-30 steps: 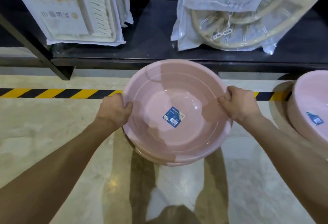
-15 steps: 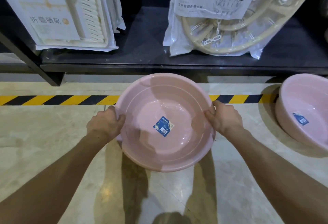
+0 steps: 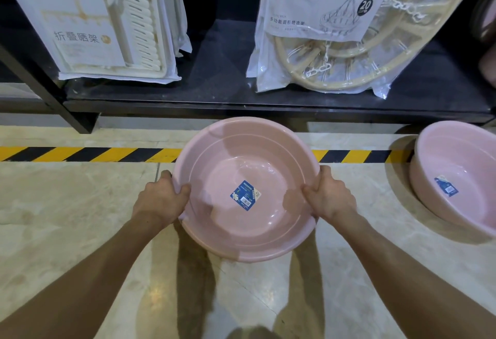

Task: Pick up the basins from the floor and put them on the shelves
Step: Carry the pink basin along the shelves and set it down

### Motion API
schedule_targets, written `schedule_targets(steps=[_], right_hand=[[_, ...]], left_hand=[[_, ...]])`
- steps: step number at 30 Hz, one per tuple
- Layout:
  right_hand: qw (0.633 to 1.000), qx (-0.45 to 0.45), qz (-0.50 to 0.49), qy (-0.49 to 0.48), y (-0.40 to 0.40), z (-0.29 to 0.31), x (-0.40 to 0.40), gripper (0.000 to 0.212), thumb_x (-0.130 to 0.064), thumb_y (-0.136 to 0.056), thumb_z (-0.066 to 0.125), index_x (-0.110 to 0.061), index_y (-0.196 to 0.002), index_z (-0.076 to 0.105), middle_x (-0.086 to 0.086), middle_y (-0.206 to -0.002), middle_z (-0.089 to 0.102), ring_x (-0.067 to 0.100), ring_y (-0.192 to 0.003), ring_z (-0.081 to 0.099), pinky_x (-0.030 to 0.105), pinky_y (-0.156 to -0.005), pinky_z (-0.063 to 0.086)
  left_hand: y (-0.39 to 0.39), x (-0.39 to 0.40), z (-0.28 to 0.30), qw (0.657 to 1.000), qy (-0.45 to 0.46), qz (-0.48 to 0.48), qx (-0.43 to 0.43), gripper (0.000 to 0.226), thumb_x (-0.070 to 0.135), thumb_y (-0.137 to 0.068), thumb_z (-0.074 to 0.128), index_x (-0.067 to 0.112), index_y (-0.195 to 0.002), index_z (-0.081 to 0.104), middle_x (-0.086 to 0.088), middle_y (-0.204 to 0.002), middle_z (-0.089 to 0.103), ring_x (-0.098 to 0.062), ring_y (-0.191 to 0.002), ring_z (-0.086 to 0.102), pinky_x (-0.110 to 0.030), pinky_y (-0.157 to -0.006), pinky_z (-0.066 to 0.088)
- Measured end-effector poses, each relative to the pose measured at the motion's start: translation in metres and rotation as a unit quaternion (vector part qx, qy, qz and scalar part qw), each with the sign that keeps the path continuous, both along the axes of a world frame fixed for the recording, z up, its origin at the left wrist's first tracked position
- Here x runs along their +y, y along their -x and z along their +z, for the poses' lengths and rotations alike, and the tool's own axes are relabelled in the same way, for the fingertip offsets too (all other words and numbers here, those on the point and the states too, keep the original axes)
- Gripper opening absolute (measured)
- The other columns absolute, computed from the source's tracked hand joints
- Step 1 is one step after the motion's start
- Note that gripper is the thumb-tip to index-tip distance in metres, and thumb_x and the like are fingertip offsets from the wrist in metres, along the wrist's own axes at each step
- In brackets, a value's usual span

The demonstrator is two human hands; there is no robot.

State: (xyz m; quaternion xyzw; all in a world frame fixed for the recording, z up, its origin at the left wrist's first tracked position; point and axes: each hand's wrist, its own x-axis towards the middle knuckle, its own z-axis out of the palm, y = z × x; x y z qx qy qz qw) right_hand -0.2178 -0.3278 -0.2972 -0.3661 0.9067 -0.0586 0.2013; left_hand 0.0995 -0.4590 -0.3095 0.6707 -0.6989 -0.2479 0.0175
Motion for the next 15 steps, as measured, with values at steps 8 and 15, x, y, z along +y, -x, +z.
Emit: schedule_targets(steps=[8, 15], right_hand=[[0.997, -0.053, -0.024, 0.044, -0.005, 0.005, 0.010, 0.031, -0.030, -0.088, 0.055, -0.014, -0.110, 0.042, 0.013, -0.094, 0.060, 0.037, -0.082, 0.057, 0.039, -0.067, 0.047], [0.996, -0.033, -0.015, 0.076, 0.007, 0.031, 0.002, 0.032, -0.030, -0.088, 0.055, -0.014, -0.112, 0.041, 0.013, -0.096, 0.063, 0.039, -0.083, 0.062, 0.046, -0.074, 0.055]], left_hand=[[0.006, 0.009, 0.016, 0.998, -0.034, 0.015, 0.040, 0.038, 0.037, -0.091, 0.056, 0.003, -0.106, 0.055, -0.022, -0.099, 0.063, -0.043, -0.079, 0.067, -0.048, -0.075, 0.060], [0.014, 0.001, 0.040, 0.999, 0.007, 0.016, 0.047, 0.036, 0.037, -0.089, 0.055, 0.004, -0.104, 0.056, -0.017, -0.094, 0.062, -0.038, -0.077, 0.062, -0.040, -0.068, 0.054]])
